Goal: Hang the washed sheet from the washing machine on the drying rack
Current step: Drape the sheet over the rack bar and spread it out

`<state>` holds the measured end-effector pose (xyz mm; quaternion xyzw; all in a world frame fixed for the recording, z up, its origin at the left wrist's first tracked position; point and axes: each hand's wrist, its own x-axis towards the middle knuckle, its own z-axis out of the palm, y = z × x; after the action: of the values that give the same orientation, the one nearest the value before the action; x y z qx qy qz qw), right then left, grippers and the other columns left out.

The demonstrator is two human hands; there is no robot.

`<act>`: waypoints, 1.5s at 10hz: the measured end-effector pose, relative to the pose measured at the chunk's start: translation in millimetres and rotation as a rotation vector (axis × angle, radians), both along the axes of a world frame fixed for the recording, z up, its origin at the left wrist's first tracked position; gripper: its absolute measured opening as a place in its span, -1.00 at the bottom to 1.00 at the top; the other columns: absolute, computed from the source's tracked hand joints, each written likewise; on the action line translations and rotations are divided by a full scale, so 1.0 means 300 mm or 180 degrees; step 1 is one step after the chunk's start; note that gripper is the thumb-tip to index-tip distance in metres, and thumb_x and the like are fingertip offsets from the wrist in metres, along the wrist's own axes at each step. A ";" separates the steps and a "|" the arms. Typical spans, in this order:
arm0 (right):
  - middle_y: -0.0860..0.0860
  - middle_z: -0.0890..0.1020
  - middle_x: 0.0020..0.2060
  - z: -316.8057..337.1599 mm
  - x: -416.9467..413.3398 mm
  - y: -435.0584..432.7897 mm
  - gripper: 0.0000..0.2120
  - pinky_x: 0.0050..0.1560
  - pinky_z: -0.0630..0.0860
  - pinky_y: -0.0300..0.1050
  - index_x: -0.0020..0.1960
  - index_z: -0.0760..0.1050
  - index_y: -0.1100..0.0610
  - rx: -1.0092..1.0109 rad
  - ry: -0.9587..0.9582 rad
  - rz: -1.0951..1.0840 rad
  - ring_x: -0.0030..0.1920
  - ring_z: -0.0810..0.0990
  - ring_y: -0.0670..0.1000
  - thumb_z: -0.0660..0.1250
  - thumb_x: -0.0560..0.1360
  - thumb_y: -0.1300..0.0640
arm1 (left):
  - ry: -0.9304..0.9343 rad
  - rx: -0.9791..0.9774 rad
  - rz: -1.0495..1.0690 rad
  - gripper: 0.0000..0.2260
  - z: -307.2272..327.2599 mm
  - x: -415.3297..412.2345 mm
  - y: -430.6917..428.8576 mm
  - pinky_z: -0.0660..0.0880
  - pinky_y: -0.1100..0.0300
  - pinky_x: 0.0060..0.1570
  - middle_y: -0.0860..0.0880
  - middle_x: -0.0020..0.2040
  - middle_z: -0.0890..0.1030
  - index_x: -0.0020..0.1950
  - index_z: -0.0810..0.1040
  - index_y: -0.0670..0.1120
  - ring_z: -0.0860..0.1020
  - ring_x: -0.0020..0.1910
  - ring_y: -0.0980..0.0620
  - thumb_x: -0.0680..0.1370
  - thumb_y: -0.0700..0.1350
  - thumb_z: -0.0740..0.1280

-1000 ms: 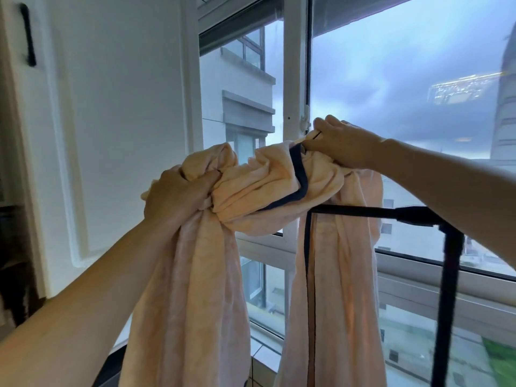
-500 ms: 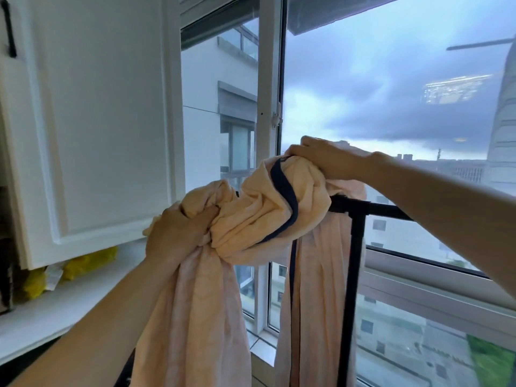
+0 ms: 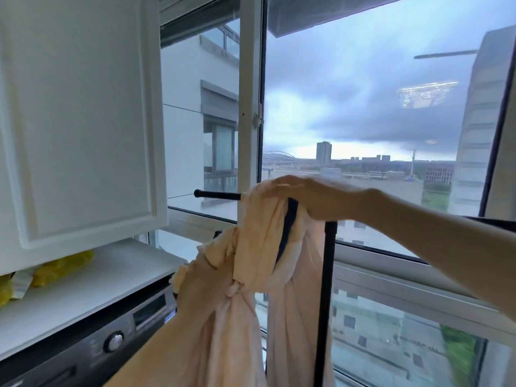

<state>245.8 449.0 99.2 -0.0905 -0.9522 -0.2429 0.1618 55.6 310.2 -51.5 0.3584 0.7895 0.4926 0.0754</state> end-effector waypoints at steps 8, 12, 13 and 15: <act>0.12 0.46 0.36 -0.316 0.014 -0.005 -0.56 0.45 0.06 0.33 0.25 0.54 0.08 0.1445 0.0906 -0.0607 0.43 0.30 0.25 0.01 0.50 0.22 | -0.0872 0.0744 -0.1762 -0.76 0.110 0.000 0.220 0.56 0.07 0.05 -0.01 0.05 0.64 0.17 0.55 -0.04 0.61 0.00 0.02 0.58 0.04 0.29; -0.03 0.28 0.21 -0.496 -0.147 -0.226 -0.50 0.24 0.28 -0.22 0.38 0.20 0.12 -0.0898 0.3778 -0.1104 0.24 0.31 -0.02 0.30 0.50 0.24 | -0.1423 0.1173 -0.2577 -0.67 0.025 -0.122 0.272 0.61 0.08 -0.12 -0.05 0.05 0.61 0.16 0.42 -0.06 0.64 -0.03 -0.01 0.50 0.06 0.39; -0.06 0.25 0.24 -0.478 -0.223 -0.252 -0.34 0.13 0.38 -0.44 0.47 0.01 0.12 -0.1824 0.4308 -0.1178 0.23 0.36 -0.13 0.33 0.54 0.09 | -0.1771 0.1108 -0.2793 -0.65 0.030 -0.127 0.269 0.60 0.20 -0.25 -0.03 -0.06 0.66 0.19 0.47 -0.09 0.67 -0.18 0.08 0.48 0.01 0.42; 0.04 0.49 0.26 -0.495 -0.319 -0.271 -0.34 -0.03 0.48 -0.38 0.48 -0.06 -0.07 -0.1869 0.4319 -0.1461 0.12 0.56 -0.05 0.25 0.56 0.22 | -0.0757 0.1577 -0.2434 -0.91 0.025 -0.135 0.212 0.46 0.42 -0.41 0.06 -0.21 0.58 -0.01 0.54 -0.04 0.56 -0.32 0.18 0.53 -0.07 0.37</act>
<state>150.1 367.6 -49.4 -0.4538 -0.6274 0.1007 0.6248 15.1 373.9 -44.0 0.5717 0.4454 0.6407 0.2535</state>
